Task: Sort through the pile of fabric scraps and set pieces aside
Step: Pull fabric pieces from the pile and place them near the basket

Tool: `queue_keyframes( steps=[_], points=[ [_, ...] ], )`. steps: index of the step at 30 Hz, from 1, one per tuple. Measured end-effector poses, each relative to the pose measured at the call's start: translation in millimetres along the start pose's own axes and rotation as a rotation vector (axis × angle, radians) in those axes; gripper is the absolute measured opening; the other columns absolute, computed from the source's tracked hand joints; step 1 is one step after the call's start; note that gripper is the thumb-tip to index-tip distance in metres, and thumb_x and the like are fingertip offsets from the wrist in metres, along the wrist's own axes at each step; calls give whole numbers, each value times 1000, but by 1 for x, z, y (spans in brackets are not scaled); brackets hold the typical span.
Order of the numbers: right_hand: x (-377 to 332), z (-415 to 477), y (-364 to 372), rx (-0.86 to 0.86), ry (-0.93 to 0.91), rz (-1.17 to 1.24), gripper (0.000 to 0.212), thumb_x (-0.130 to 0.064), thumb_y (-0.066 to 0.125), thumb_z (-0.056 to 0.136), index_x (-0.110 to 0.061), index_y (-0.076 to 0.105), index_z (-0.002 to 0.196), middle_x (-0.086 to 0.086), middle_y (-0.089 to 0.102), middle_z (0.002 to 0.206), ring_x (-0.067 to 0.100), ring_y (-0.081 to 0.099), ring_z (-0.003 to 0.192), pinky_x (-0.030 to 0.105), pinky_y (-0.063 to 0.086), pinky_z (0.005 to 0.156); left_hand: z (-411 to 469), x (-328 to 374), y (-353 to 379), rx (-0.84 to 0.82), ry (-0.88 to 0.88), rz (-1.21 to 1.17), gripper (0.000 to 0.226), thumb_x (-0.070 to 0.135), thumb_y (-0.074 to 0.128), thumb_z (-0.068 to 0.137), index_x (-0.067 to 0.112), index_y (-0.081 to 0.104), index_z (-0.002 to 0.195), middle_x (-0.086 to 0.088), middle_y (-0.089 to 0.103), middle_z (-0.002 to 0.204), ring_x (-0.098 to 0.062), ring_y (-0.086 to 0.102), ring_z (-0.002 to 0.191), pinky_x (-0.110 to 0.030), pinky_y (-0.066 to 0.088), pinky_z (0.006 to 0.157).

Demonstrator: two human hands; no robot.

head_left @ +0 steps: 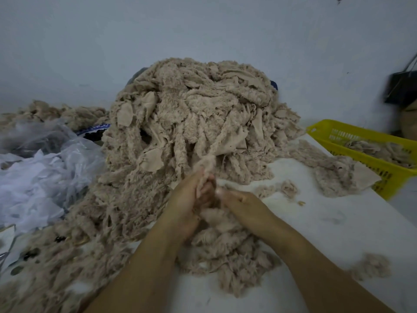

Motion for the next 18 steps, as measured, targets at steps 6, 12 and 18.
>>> queue_keyframes(
  steps=[6, 12, 18],
  points=[
    [8, 4, -10, 90, 65, 477, 43, -68, 58, 84, -35, 70, 109, -5, 71, 118, 9, 65, 109, 24, 52, 91, -13, -18, 19, -143, 104, 709, 46, 44, 57, 94, 3, 56, 74, -5, 51, 70, -17, 47, 68, -32, 40, 66],
    [5, 11, -27, 337, 75, 743, 28, -24, 46, 104, -15, 66, 87, 2, 68, 80, 12, 66, 71, 29, 53, 69, -9, -13, 11, -27, 193, 787, 45, 44, 53, 99, 12, 44, 69, -1, 37, 66, -13, 39, 60, -25, 31, 55],
    [0, 8, -29, 290, 63, 902, 48, -47, 33, 103, -16, 46, 68, -5, 38, 52, 8, 32, 43, 20, 33, 42, -4, -10, 4, 124, 240, 732, 39, 43, 48, 103, 9, 64, 93, -3, 60, 72, -11, 54, 64, -27, 43, 63]
  ],
)
Point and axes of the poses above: each hand's wrist, its own z-axis towards the middle knuckle, its own y-axis out of the palm, x = y × z, the point moved 2 cm from there along z, towards the middle knuckle
